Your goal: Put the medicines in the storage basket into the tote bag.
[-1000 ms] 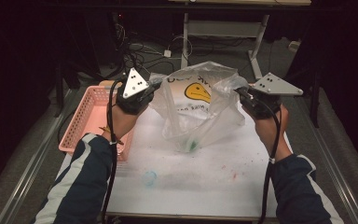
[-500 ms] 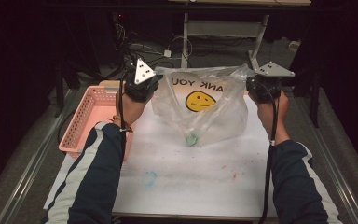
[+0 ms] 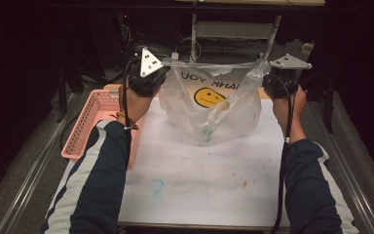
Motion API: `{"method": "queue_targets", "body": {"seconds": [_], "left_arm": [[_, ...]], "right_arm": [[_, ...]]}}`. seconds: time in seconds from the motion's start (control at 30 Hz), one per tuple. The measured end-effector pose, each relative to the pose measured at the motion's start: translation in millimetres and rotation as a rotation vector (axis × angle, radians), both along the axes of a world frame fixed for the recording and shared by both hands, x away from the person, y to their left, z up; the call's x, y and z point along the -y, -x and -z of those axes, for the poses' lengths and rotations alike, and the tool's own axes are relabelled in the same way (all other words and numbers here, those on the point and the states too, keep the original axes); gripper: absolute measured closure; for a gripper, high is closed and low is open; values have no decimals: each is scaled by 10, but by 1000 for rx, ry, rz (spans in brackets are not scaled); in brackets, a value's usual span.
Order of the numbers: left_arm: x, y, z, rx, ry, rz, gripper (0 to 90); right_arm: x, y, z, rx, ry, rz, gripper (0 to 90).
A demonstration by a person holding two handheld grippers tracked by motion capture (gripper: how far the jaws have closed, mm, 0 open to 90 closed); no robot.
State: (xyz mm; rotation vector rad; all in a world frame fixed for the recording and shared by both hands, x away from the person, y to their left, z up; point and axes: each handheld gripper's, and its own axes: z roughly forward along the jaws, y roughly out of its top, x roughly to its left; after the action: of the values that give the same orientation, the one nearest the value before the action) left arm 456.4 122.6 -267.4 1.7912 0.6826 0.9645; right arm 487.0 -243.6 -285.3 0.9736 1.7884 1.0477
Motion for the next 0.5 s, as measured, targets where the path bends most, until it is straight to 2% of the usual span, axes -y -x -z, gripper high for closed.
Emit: {"method": "queue_targets", "body": {"seconds": [0.23,0.5], "left_arm": [[18,-105,19,-5,-17,-27,865],[17,-314,121,-30,-26,-56,864]], "right_arm": [[-48,-129,-70,-2,-1,15,900],[-74,-345,-5,-32,5,27,900]]}}
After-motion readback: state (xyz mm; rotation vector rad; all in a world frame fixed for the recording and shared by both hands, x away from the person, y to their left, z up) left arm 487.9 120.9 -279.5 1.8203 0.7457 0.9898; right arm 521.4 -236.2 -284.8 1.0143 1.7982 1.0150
